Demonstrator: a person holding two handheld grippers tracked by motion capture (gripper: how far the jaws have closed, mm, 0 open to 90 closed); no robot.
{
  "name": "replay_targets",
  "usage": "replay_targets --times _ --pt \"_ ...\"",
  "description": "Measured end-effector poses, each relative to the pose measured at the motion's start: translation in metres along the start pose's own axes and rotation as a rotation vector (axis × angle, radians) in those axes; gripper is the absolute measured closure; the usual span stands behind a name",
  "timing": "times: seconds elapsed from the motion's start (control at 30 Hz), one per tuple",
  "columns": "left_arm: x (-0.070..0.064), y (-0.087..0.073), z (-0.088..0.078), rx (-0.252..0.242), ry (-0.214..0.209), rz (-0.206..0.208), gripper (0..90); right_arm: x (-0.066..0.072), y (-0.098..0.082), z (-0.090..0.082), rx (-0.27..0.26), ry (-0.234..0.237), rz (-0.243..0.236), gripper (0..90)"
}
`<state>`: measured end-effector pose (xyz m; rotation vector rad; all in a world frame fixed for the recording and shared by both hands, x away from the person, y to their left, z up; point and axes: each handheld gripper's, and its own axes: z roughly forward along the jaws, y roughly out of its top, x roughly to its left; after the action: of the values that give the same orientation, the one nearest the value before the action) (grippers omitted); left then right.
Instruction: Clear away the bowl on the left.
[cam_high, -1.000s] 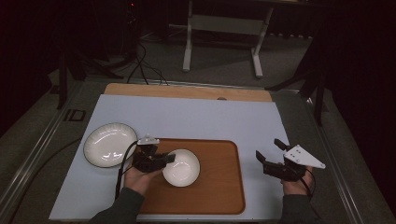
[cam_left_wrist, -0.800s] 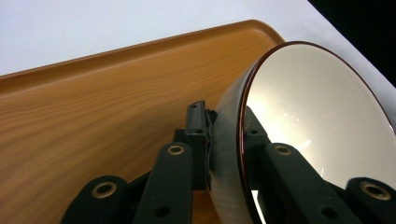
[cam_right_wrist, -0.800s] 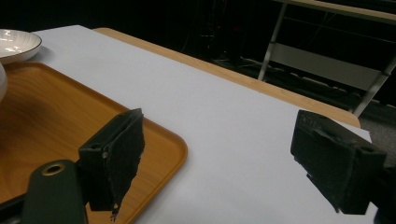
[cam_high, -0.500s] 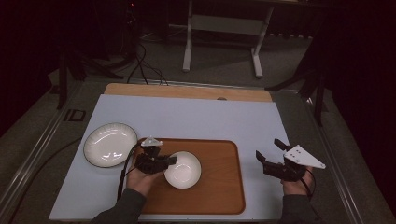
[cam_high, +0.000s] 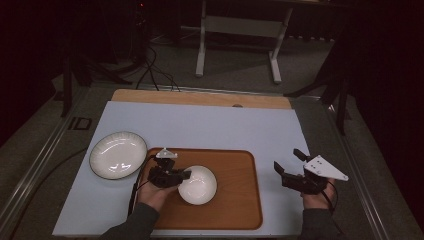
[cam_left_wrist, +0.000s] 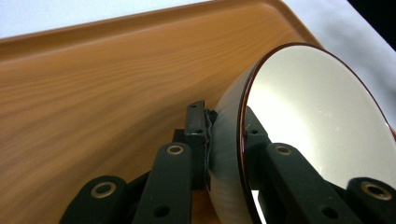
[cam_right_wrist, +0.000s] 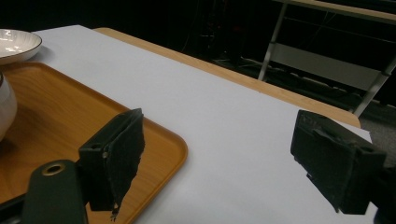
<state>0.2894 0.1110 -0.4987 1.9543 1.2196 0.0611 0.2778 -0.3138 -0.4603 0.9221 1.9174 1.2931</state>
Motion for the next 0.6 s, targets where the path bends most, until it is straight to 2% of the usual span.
replay_targets --times 0.27,0.6 --pt "0.0029 -0.003 0.0054 0.016 0.021 -0.014 79.7 -0.0001 0.0 -0.0001 -0.002 0.0 -0.001 16.9" --pt "0.0042 -0.0042 0.0097 0.04 0.072 0.007 80.5 -0.0002 0.0 -0.0002 -0.002 0.0 0.0 16.8"
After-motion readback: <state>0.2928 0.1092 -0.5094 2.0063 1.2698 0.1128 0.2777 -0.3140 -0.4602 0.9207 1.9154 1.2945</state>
